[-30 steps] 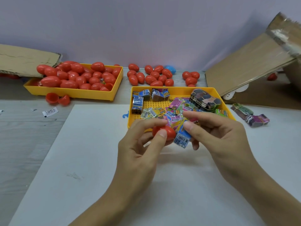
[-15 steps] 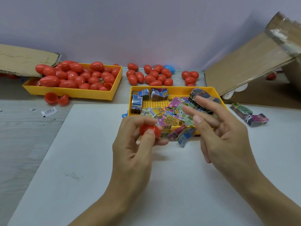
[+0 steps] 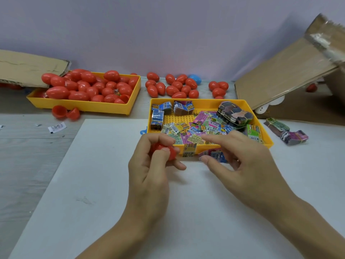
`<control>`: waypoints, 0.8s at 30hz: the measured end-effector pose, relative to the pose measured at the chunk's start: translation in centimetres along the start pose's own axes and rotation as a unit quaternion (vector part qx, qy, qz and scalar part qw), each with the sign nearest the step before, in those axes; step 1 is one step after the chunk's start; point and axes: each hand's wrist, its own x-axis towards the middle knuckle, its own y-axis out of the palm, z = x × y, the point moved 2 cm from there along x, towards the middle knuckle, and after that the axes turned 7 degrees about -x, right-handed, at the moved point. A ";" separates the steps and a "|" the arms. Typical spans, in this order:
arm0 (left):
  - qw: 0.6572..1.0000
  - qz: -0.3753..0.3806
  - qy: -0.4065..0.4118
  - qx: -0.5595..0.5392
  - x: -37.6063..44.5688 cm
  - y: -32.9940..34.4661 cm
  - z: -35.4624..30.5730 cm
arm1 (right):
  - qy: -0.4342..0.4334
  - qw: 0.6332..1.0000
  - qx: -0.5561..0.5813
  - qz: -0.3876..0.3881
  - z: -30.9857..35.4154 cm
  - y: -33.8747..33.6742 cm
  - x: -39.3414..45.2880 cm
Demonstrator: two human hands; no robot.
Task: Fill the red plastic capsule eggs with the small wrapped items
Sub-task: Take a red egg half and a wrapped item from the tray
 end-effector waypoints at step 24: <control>0.991 0.088 0.024 0.101 -0.5 1.3 -0.4 | 0.209 0.813 0.542 0.037 1.8 1.8 0.1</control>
